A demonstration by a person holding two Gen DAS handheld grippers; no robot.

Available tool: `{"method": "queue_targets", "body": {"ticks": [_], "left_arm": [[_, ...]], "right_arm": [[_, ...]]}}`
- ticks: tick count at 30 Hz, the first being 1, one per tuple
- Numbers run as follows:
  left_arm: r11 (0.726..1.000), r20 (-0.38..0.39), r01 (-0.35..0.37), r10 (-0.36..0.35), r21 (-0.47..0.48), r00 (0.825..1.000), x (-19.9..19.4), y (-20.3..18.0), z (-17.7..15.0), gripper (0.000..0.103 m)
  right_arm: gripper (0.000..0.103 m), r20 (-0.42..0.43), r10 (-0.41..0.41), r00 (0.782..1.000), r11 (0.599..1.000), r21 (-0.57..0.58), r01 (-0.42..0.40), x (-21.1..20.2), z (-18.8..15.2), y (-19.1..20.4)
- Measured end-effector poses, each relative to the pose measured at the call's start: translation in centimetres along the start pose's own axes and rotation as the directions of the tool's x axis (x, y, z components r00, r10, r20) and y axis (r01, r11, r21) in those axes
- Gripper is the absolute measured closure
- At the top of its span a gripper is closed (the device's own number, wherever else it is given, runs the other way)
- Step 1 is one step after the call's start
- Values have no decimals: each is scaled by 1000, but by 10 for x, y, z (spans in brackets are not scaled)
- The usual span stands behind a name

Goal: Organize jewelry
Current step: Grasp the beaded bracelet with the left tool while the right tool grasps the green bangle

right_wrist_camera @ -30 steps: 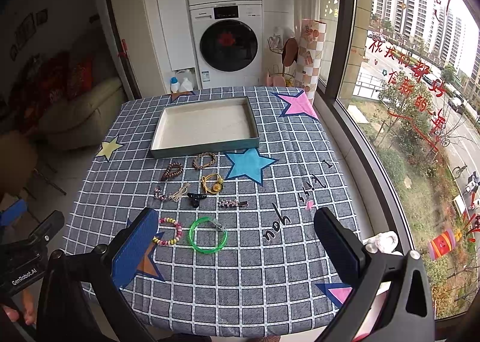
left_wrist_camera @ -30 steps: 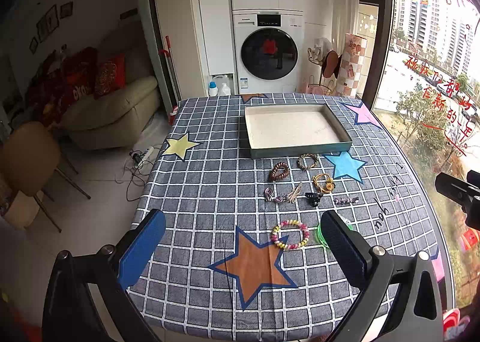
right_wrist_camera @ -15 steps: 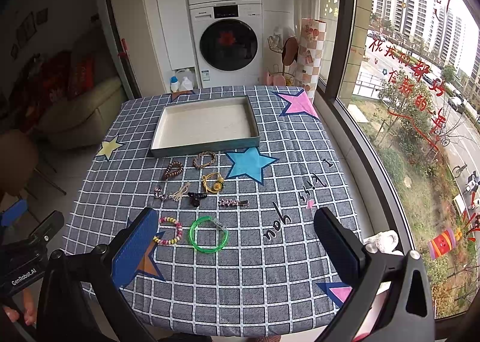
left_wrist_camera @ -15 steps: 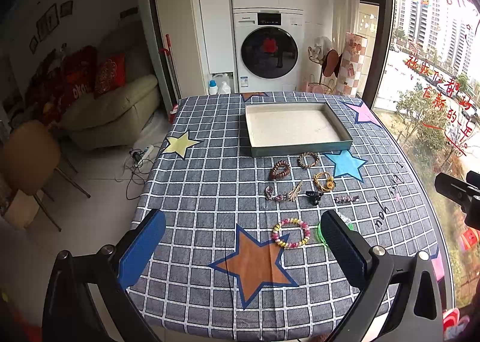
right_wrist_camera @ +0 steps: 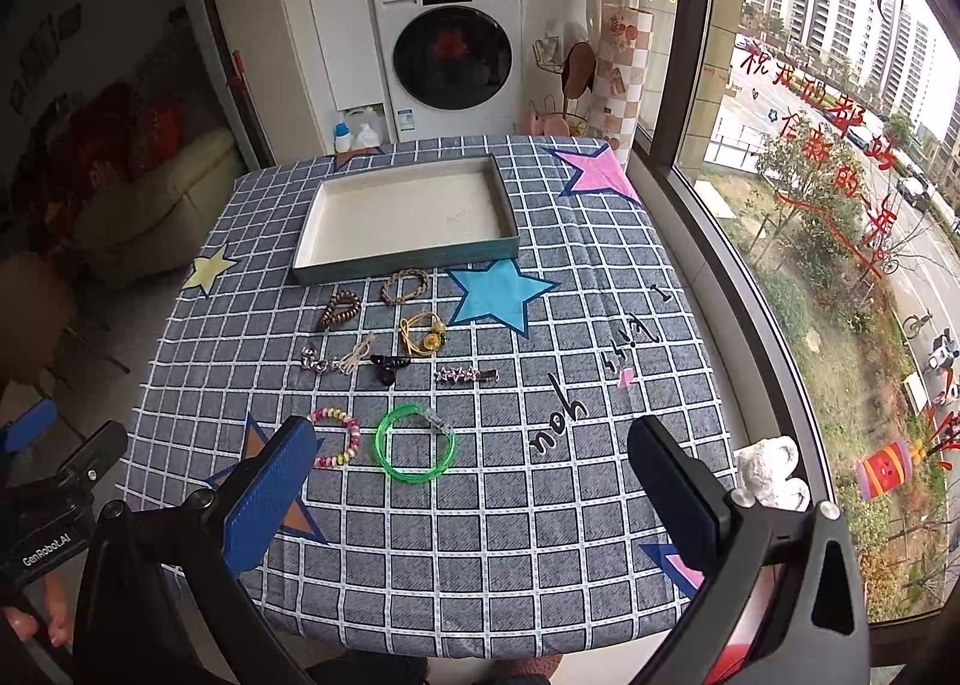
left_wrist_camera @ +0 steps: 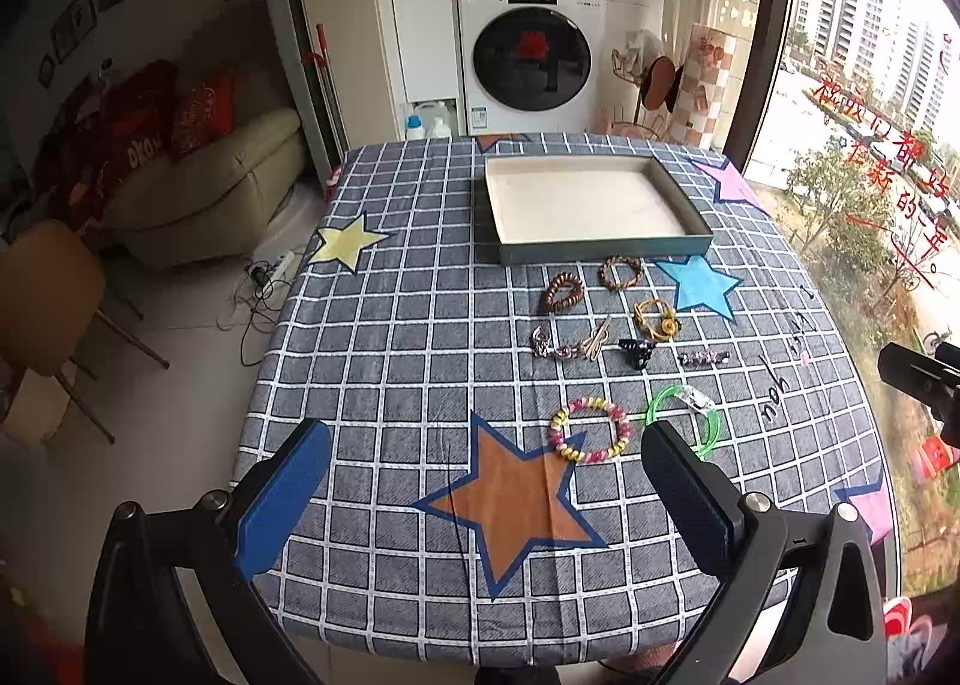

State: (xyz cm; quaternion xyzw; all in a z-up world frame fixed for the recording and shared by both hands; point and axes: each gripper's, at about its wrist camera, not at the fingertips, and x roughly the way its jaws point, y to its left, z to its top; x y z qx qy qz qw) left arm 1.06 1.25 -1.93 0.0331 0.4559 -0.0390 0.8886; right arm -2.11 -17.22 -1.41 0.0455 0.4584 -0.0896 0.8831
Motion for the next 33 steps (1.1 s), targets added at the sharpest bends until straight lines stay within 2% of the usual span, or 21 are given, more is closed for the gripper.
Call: {"method": "queue_targets", "body": {"ticks": [7,14,19,24,25,26,28,30,32,33], "left_arm": [[999,-140,50,-47,13,989,59,-2,1,0],[993,-200,87,-70,75,977,123,-21,3,0],[986,-236,120,-90,114,967,165,-33,1,0],[975,-262,147,-99,168,960,196,-41,-2,0],[973,-267,151,-101,174,959,201,-42,-3,1],[972,-267,156,-105,177,958,205,-42,-3,7],[968,-286,171,-114,182,951,213,-44,-5,12],[966,-290,179,-119,187,949,216,-47,-6,12],[960,-285,188,-124,209,950,216,-52,-7,12],[956,-285,191,-123,223,951,217,-55,-8,12]], "right_arm": [[0,-131,-11,991,999,31,15,44,-6,-2],[0,-289,-12,957,996,79,37,113,-21,-6],[0,-340,-3,940,994,106,42,157,-29,-9],[0,-356,12,934,992,118,32,186,-30,-12],[2,-356,14,934,993,117,30,191,-30,-12],[5,-360,13,933,993,111,29,196,-31,-12],[11,-374,6,927,995,96,32,205,-32,-10],[17,-386,10,923,996,88,26,211,-34,-8],[27,-402,0,916,997,69,30,217,-36,-4],[28,-408,-6,913,998,59,33,219,-37,-2]]}}
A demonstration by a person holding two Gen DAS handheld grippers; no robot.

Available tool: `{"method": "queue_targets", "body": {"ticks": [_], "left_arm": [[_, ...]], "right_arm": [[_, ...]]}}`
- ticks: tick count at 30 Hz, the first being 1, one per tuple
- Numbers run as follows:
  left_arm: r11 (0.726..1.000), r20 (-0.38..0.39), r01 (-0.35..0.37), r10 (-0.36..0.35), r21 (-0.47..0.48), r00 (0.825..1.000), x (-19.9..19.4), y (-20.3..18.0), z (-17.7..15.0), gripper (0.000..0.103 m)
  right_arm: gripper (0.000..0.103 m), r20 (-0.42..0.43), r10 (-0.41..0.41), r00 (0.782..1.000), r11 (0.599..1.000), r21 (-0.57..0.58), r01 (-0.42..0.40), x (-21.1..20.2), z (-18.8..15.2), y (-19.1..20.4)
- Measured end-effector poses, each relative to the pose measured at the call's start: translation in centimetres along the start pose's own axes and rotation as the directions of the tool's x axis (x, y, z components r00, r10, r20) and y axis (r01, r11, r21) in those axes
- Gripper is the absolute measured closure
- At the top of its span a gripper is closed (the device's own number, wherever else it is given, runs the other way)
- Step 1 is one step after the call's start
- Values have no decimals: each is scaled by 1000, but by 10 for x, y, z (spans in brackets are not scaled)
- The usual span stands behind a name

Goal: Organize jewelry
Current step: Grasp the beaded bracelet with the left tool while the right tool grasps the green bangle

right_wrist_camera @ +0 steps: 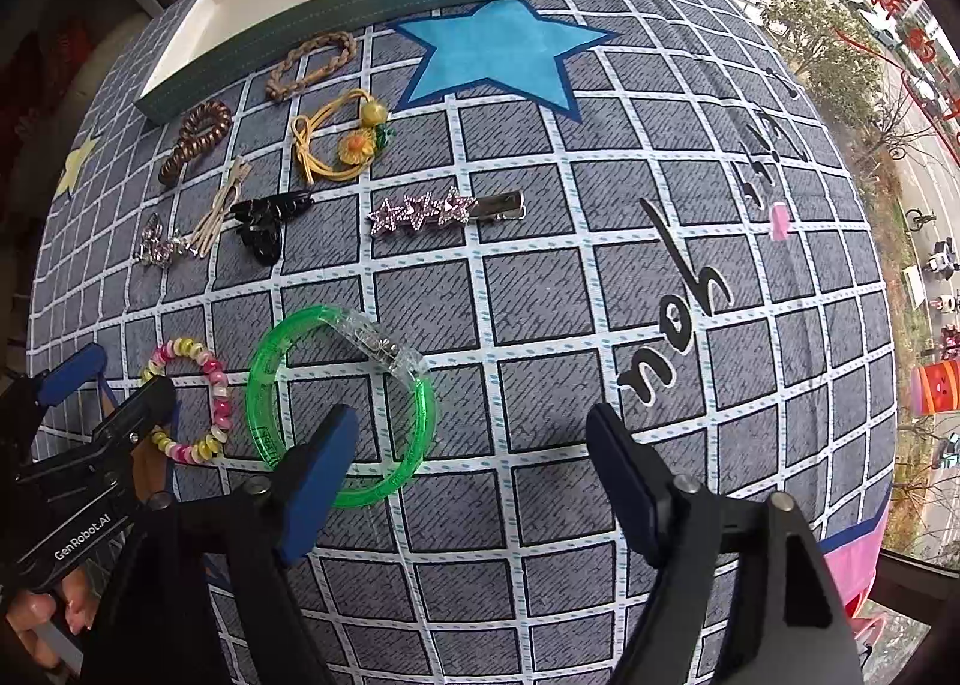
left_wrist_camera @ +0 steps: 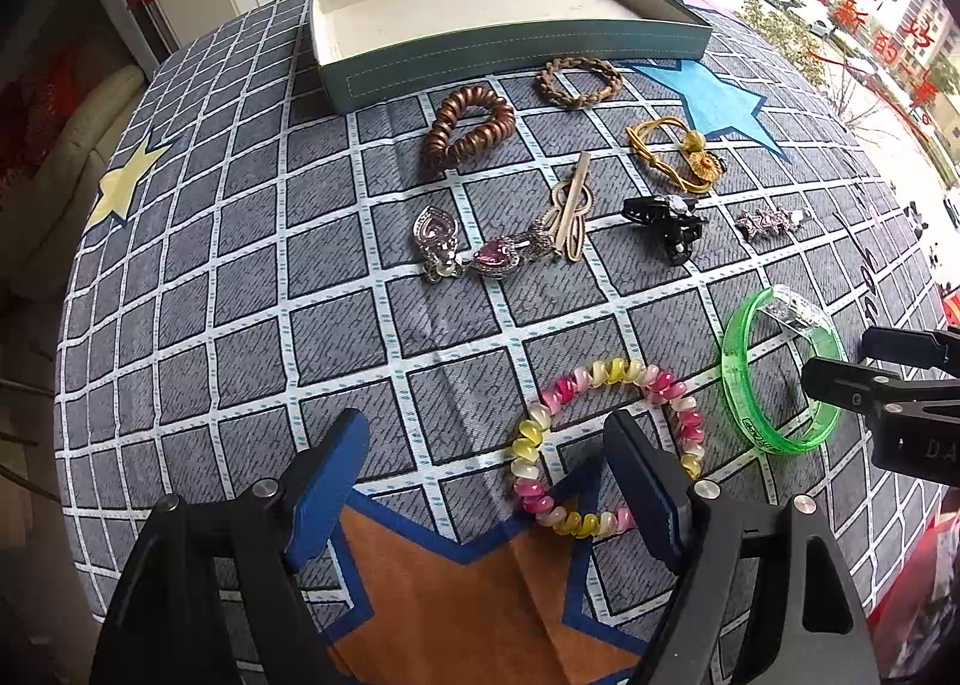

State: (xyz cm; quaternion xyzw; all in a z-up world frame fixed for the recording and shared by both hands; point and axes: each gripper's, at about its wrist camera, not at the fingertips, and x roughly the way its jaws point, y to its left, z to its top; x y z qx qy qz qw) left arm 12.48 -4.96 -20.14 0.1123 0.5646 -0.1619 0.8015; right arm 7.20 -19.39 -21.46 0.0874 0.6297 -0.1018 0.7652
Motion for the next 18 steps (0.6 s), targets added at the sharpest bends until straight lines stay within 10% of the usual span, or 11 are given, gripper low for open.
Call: {"method": "queue_targets", "body": {"ticks": [6,10,14,18], "left_arm": [[998,6,36,-36,51,999,0,-8,1,30],[992,15,68,-70,111,997,-3,-13,2,76],[989,5,129,-129,79,992,-2,-7,6,82],[986,25,164,-165,15,986,-9,6,5,82]], "right_arm": [[32,-9,-52,999,998,-39,52,7,-3,10],[48,-13,-53,999,997,-51,52,9,-8,25],[93,-11,-53,999,998,-41,52,11,-4,45],[96,15,-23,1000,1000,-14,23,2,-5,48]]}}
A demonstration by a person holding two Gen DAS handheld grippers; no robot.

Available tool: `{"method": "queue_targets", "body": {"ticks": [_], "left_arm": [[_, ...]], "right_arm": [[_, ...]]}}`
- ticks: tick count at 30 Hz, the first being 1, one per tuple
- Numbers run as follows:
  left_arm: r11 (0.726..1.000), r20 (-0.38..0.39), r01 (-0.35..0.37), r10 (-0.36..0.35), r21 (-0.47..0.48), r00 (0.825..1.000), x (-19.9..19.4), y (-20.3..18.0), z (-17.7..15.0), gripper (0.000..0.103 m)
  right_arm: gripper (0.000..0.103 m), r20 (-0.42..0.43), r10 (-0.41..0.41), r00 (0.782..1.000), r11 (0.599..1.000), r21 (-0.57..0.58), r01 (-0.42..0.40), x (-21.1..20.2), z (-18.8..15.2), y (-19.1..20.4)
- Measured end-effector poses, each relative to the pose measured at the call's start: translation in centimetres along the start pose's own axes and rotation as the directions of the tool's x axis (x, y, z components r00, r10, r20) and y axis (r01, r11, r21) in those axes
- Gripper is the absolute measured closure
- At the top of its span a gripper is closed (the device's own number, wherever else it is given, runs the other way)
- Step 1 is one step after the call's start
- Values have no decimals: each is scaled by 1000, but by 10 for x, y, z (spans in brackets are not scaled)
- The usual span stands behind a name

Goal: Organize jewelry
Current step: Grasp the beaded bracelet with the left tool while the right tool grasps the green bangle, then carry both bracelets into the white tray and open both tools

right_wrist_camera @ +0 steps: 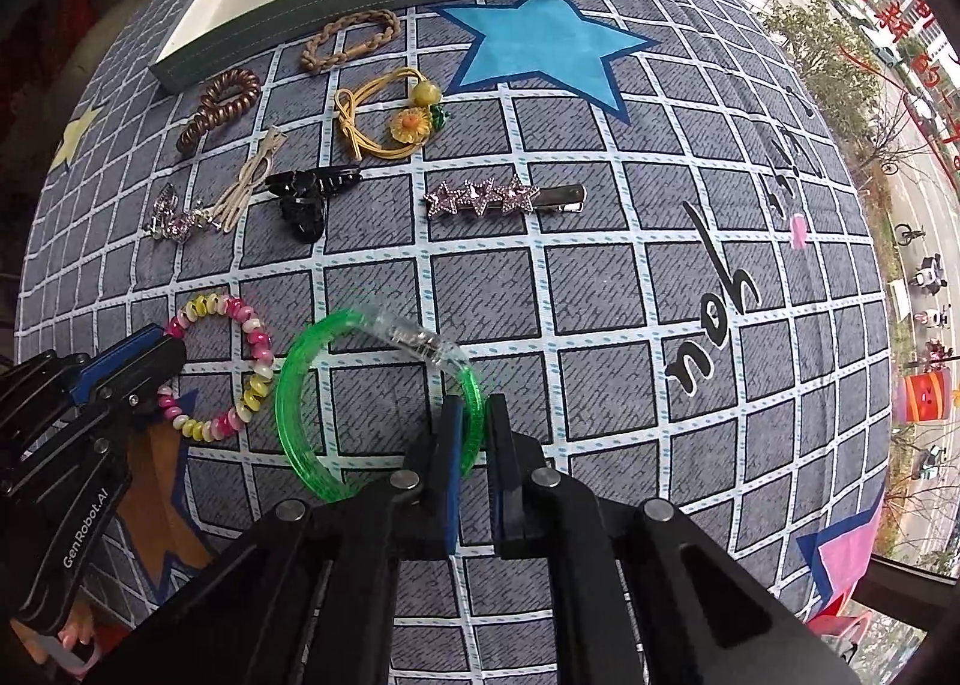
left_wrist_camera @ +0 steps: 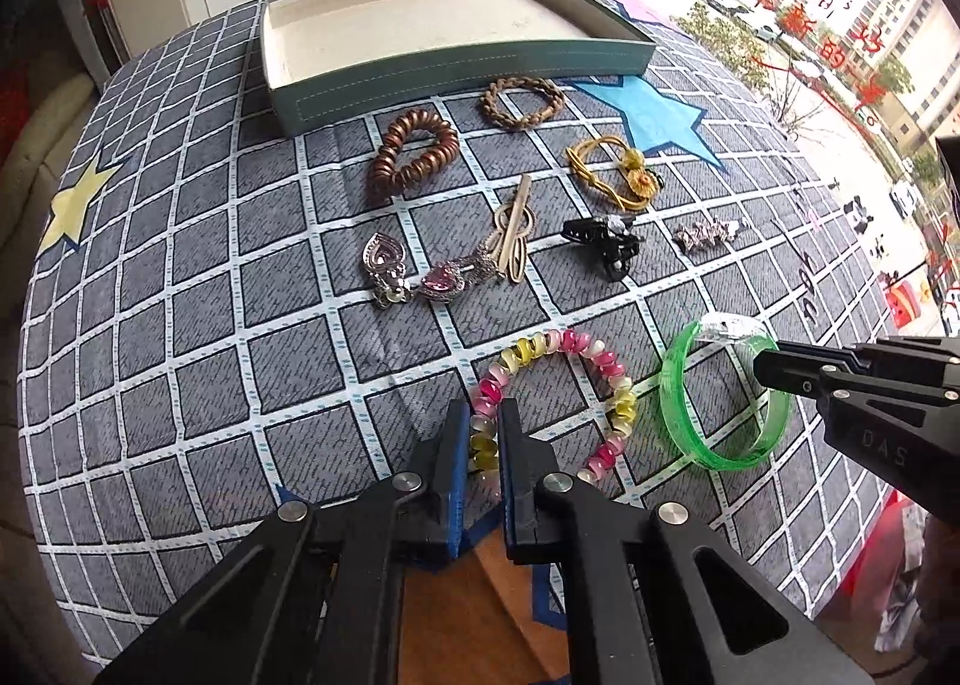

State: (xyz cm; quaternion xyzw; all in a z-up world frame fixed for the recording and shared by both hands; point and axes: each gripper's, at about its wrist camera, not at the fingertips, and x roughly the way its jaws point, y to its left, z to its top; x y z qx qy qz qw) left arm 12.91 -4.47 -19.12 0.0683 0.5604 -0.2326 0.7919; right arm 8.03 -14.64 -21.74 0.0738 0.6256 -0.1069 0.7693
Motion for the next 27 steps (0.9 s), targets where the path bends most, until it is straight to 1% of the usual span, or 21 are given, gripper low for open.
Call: {"method": "queue_targets", "body": {"ticks": [2,6,9,11,14,15,16,19,23,27], "left_arm": [[1000,16,13,-13,-22,1000,-8,5,1,82],[999,44,18,-16,-44,999,-25,13,6,82],[998,74,14,-9,-59,997,-41,19,17,82],[997,104,17,-8,-82,995,-53,26,30,82],[994,143,12,4,-113,990,-65,38,51,82],[992,152,10,9,-128,988,-66,41,61,82],[990,158,7,16,-143,987,-66,44,70,82],[986,176,1,29,-167,984,-67,49,95,82],[986,195,-25,58,-167,979,-57,51,135,82],[979,199,-47,88,-201,976,-37,56,173,82]], "right_arm": [[96,20,22,1000,1000,-2,-22,-15,1,-1],[96,60,56,997,998,-9,-55,-38,12,-3],[96,86,80,993,997,-4,-80,-51,28,-16],[96,98,100,990,995,-6,-100,-57,44,-12],[96,113,120,986,993,-24,-118,-62,71,-8],[96,118,128,985,992,-29,-126,-61,81,-11],[96,123,139,983,990,-32,-136,-58,96,-26],[96,136,167,976,986,-45,-162,-66,120,-23],[96,155,188,970,981,-80,-178,-67,166,-22],[96,151,211,966,976,-90,-199,-55,210,-25]]}}
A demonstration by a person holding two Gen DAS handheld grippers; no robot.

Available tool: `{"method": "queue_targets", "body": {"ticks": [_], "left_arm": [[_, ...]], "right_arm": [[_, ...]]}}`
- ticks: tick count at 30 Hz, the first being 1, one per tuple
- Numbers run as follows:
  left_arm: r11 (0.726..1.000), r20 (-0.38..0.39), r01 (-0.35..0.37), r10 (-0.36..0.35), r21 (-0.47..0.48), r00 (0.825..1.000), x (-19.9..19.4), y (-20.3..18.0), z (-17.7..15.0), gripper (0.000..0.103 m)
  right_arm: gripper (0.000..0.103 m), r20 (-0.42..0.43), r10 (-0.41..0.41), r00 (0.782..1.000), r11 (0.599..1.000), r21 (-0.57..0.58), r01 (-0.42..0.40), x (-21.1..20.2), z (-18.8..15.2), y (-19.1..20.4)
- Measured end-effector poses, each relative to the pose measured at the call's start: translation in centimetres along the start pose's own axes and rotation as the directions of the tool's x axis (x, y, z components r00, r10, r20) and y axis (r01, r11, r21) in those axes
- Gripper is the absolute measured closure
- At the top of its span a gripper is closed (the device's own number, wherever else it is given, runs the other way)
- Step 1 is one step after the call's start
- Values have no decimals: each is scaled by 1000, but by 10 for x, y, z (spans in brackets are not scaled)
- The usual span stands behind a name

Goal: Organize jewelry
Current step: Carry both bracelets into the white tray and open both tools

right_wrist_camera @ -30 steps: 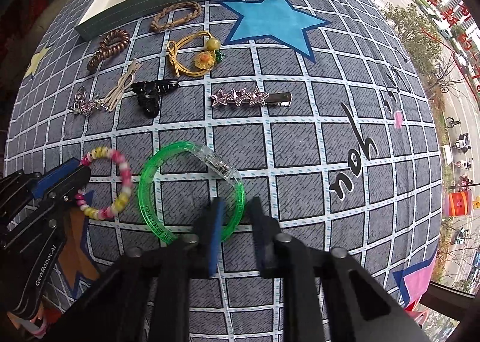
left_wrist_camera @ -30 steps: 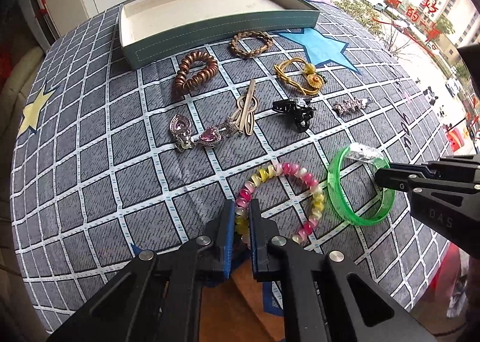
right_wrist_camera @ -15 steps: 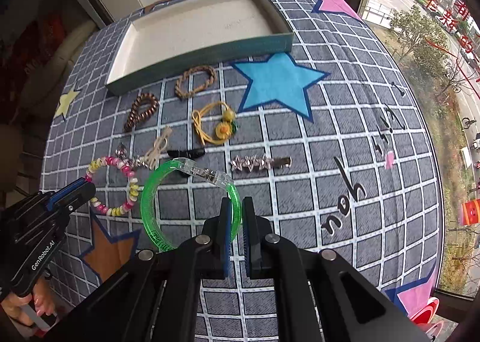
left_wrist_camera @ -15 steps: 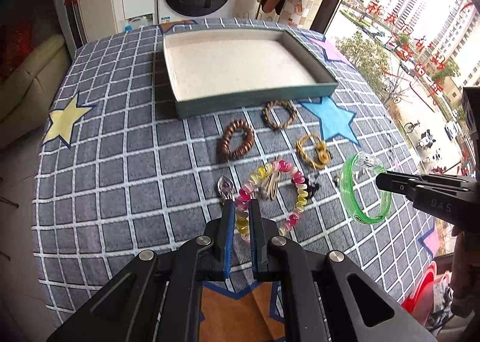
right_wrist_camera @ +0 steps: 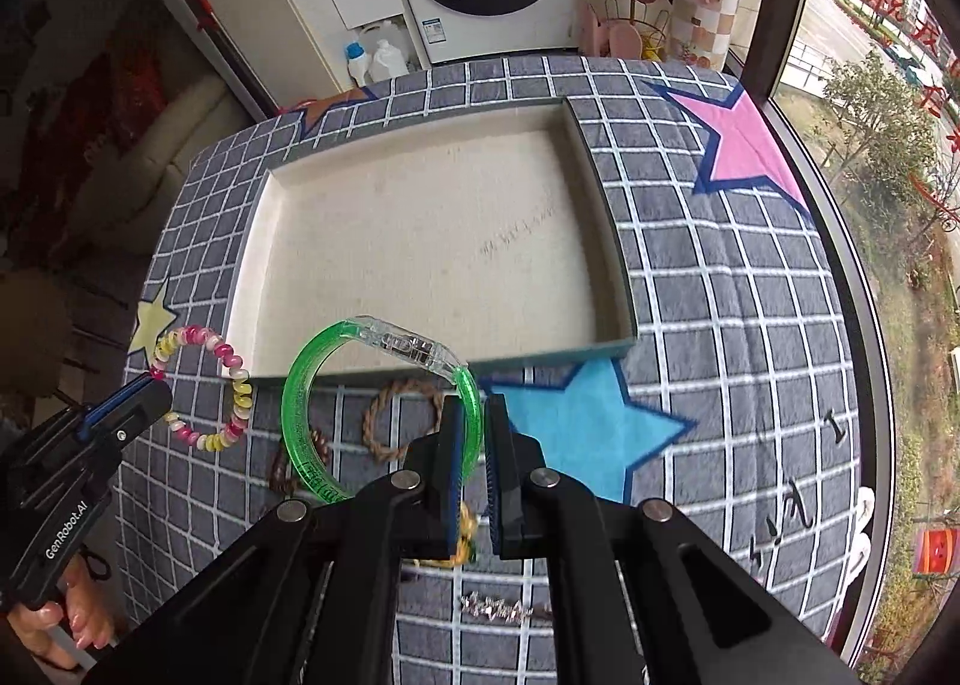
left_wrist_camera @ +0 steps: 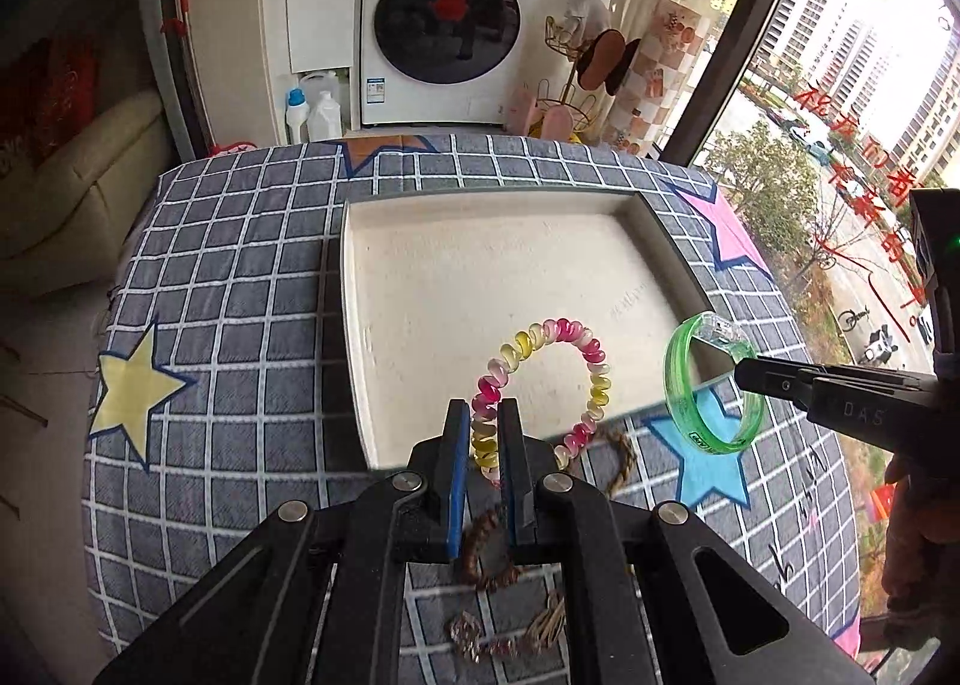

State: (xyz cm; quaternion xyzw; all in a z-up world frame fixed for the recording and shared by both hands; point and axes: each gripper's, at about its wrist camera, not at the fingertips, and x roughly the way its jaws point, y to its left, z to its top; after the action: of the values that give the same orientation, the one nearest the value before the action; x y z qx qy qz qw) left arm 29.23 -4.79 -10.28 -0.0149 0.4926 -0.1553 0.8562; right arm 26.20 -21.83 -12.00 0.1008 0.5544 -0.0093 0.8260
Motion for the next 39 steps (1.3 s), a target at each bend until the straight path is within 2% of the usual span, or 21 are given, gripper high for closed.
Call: {"method": "queue_targets", "body": {"ticks": [8,13,20,25,30,33,34,35,36,37,38,39], "left_arm": [[996,-19,-83,82,-32,996,62,-1,38,82],[989,-52,-143,142,-22,989,92,-4,41,81],[980,-93,-199,200,16,975,120,-9,35,81],[959,-114,-274,281,74,953,134,-12,29,81],[956,-127,-282,290,78,949,136,-11,29,81],[962,-121,-266,272,63,955,131,-12,30,81],[962,-107,-267,272,63,956,128,-13,31,81],[962,-94,-263,269,66,959,125,-14,31,75],[963,-87,-261,266,70,960,122,-15,32,60],[961,-78,-267,272,69,959,119,-17,33,9],[957,-55,-283,286,61,956,114,-17,33,0],[956,-13,-287,288,59,957,107,-19,35,0]], "right_arm": [[96,-45,16,999,999,30,-15,50,51,-20],[96,-71,7,997,1000,14,-6,75,69,-24],[96,-97,2,995,1000,-24,-4,99,78,-23],[95,-124,-10,992,999,-51,4,110,78,-21],[94,-114,-3,993,999,-42,-2,110,75,-23],[89,-118,4,993,999,-46,-9,112,77,-26],[78,-119,9,993,999,-40,-14,111,77,-26],[60,-115,16,993,999,-32,-20,110,77,-27],[51,-106,27,994,999,-25,-30,107,78,-27],[45,-93,39,995,999,-18,-41,103,78,-27],[45,-82,52,995,998,-15,-53,100,79,-27],[45,-76,60,995,998,-12,-61,97,80,-27]]}}
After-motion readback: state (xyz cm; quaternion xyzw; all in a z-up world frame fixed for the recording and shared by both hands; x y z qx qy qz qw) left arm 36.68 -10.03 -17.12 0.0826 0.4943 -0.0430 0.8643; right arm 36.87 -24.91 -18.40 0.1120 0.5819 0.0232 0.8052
